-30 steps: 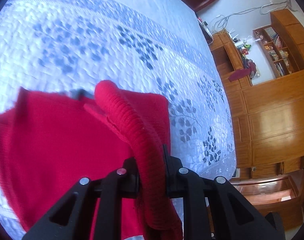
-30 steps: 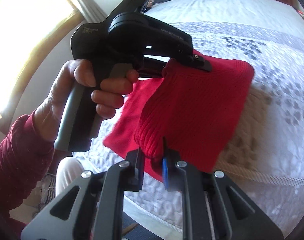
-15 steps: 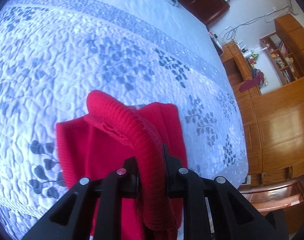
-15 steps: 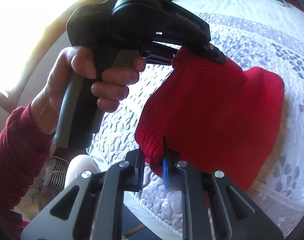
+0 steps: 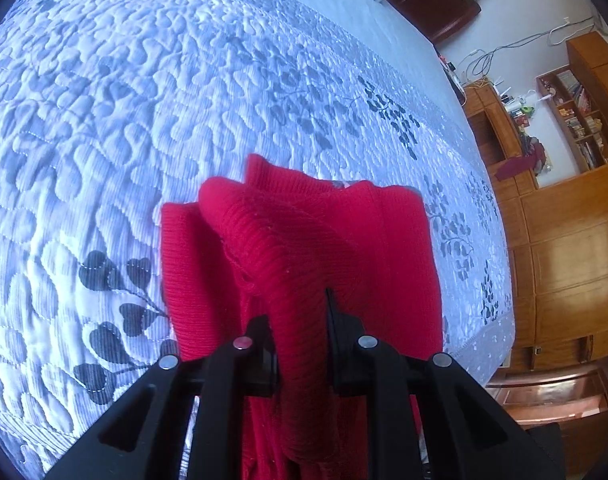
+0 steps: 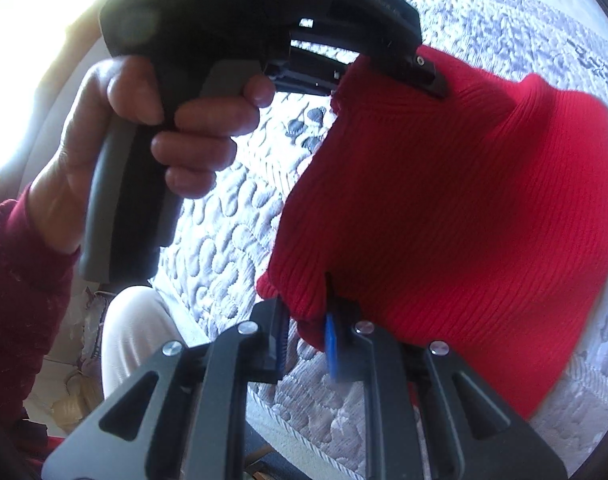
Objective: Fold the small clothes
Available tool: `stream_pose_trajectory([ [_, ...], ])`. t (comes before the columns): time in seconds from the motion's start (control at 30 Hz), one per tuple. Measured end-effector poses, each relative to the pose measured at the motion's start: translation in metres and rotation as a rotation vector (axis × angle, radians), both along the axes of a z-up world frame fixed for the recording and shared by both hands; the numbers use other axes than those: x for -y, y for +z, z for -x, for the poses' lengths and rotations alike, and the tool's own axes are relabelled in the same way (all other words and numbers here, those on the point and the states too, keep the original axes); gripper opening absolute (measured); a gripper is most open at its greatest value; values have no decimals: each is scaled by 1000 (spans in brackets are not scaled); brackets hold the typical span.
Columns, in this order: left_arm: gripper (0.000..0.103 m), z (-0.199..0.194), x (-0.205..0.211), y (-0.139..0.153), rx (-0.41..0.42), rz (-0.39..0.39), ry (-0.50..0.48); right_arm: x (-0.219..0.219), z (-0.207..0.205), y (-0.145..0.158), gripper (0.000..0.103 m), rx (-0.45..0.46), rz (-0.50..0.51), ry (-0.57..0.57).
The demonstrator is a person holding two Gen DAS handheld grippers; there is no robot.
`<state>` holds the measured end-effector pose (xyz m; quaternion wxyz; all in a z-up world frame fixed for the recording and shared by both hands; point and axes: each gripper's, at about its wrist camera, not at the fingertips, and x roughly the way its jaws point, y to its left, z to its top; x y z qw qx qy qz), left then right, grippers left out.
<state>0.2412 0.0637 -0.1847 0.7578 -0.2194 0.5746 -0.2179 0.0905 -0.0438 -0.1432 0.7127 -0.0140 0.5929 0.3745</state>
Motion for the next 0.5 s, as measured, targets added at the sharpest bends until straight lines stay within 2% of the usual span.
stream_pose_trajectory([
  [0.13,19,0,-2,-4,3,8,3,-7,1,-13,22,-12,16,-1],
  [0.2,22,2,-4,-4,3,11,5,-7,0,-16,30,-27,2,-11],
  [0.27,27,7,-6,-3,-4,19,9,0,1,-14,43,-58,-41,-21],
  [0.4,31,32,-8,2,-19,53,-4,29,7,4,50,-50,-101,-51],
  [0.5,37,61,-8,4,-11,65,-21,69,14,15,52,-4,-77,-129],
])
